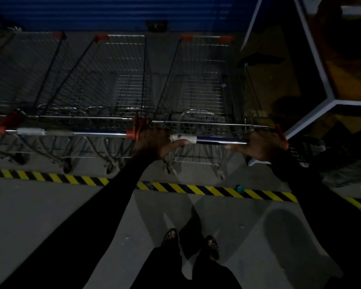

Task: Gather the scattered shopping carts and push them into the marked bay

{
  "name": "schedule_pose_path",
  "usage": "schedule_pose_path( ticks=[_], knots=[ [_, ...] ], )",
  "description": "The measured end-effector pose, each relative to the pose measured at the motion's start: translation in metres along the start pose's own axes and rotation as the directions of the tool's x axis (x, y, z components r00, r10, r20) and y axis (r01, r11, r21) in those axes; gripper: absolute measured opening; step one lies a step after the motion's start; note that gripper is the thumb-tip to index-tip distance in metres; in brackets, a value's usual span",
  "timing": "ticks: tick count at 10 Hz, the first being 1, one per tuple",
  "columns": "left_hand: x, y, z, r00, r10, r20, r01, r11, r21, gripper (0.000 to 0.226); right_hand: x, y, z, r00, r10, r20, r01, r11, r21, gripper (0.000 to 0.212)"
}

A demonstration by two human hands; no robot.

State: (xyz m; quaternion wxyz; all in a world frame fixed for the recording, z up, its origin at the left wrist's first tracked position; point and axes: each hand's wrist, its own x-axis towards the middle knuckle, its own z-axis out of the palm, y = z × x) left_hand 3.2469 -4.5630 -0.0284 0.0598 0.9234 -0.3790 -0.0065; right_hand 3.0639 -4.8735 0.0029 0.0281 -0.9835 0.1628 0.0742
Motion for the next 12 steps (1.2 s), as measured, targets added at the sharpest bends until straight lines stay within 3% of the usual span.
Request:
schedule_pose_path(
  ticks=[1, 2, 3, 4, 6, 8, 9, 12],
  knots=[
    [0.002, 0.000, 0.001, 0.999, -0.029, 0.026, 0.030, 0.999, -0.029, 0.090, -0.002, -0.004, -0.007, 0.997, 0.019, 0.069, -0.023, 0.998, 0.058, 0.092],
    [0.003, 0.001, 0.000, 0.996, -0.048, 0.074, 0.055, 0.994, -0.089, 0.095, -0.001, -0.004, -0.013, 0.997, -0.011, 0.077, 0.002, 0.994, 0.114, 0.114],
    [0.004, 0.004, -0.006, 0.998, -0.002, 0.058, 0.007, 0.995, -0.102, 0.098, -0.004, -0.008, -0.017, 0.996, -0.048, 0.076, 0.041, 0.995, 0.091, 0.109],
    [0.003, 0.010, -0.015, 0.999, 0.046, 0.012, -0.045, 0.996, -0.080, 0.087, -0.008, -0.009, -0.017, 0.998, -0.058, 0.023, 0.058, 0.998, 0.025, 0.093],
    [0.000, 0.016, -0.018, 0.981, 0.125, -0.147, -0.130, 0.991, -0.027, 0.062, -0.015, 0.001, -0.005, 0.988, -0.039, -0.148, 0.038, 0.999, -0.008, 0.103],
    [-0.015, 0.028, -0.021, 0.973, 0.125, -0.194, -0.131, 0.991, -0.018, 0.048, -0.031, 0.000, 0.005, 0.954, 0.082, -0.287, -0.052, 0.992, 0.111, 0.063],
    [-0.029, 0.043, -0.025, 0.977, 0.073, -0.198, -0.094, 0.991, -0.098, 0.041, -0.046, -0.011, 0.008, 0.922, 0.131, -0.364, -0.088, 0.987, 0.133, 0.049],
    [-0.083, 0.075, -0.035, 0.970, -0.034, -0.239, -0.037, 0.957, -0.288, 0.040, -0.100, -0.057, 0.001, 0.908, 0.281, -0.311, -0.143, 0.905, 0.401, 0.047]
  ],
)
